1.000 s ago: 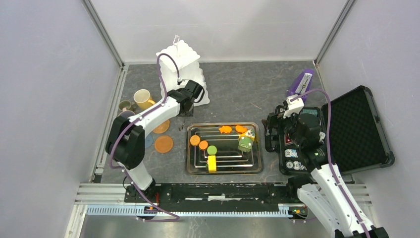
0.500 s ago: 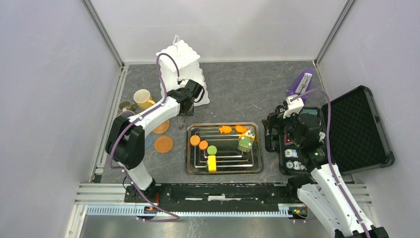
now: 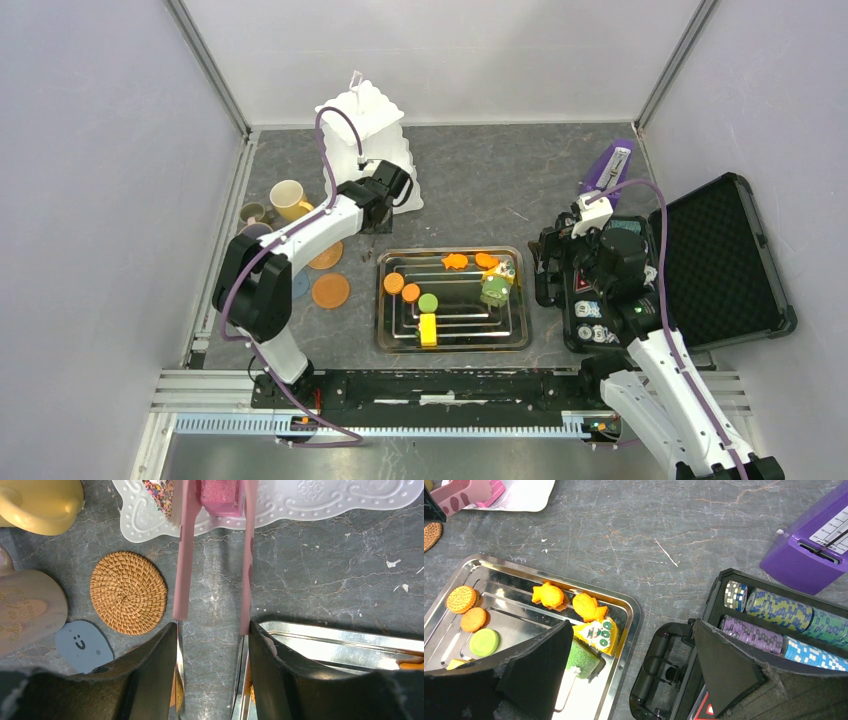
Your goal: Serve the afternoon tea
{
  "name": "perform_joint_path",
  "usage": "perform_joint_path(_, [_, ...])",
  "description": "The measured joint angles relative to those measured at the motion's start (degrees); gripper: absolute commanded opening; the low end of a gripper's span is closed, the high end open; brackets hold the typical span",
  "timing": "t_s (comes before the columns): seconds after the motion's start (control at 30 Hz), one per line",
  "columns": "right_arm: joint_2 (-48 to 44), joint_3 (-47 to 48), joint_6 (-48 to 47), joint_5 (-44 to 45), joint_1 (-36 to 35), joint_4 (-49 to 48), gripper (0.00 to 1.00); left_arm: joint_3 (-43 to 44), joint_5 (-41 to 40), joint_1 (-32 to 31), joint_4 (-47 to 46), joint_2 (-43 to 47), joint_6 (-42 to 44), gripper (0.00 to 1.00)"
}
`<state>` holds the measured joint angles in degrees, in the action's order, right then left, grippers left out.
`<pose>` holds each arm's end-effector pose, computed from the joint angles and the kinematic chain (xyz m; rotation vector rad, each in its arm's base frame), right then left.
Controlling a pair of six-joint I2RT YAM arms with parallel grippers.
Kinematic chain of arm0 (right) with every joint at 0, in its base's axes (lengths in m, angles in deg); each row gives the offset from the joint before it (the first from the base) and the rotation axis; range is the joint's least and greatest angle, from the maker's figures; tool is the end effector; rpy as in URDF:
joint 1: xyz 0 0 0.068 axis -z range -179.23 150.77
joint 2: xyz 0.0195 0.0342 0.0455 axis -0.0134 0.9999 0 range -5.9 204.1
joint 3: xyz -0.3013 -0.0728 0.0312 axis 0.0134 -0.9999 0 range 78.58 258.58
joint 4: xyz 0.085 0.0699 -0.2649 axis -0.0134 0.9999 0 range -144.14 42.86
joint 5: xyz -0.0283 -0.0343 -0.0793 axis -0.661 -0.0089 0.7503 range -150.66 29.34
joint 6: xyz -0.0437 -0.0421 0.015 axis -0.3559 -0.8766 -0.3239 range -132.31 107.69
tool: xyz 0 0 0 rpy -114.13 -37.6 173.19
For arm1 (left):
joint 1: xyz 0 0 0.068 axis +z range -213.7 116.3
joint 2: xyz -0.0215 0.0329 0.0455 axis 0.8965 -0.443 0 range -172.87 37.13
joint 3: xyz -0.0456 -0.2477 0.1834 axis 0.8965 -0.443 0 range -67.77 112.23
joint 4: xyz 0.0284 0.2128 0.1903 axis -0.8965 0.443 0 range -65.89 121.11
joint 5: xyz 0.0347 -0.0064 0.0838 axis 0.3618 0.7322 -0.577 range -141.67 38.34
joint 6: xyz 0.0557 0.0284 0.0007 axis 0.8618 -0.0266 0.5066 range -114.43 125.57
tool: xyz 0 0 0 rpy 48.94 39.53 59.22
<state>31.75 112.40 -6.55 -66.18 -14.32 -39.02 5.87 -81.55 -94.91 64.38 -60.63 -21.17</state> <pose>0.1625 0.0485 0.3014 -0.2211 1.9014 0.3378 0.3403 -0.1786 0.2543 -0.0540 2.4934 0.3070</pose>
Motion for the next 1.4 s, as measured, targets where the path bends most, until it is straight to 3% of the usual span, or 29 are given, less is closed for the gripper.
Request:
perform_joint_path(0.5, [-0.55,0.00,0.02,0.00,0.00,0.00,0.98,-1.79,3.78,0.00,1.62,7.56,0.02,0.57])
perform_joint_path(0.83, [-0.85,0.00,0.02,0.02,0.00,0.02,0.98,-6.95,21.53,-0.48,12.33,25.66,1.09,0.58])
perform_joint_path(1.0, [-1.07,-0.68,0.24,-0.22,0.00,-0.52,0.98,-12.94,31.39,-7.56,17.68,34.10,-4.59,0.58])
perform_joint_path(1.17, [-1.09,-2.21,0.50,-1.01,0.00,-0.63,0.98,-15.54,36.74,-18.93,19.43,33.83,-11.17,0.57])
perform_joint_path(1.4, [-2.49,-2.91,0.66,-1.57,0.00,-0.42,0.98,-17.75,39.15,-19.82,18.14,33.38,-15.08,0.57])
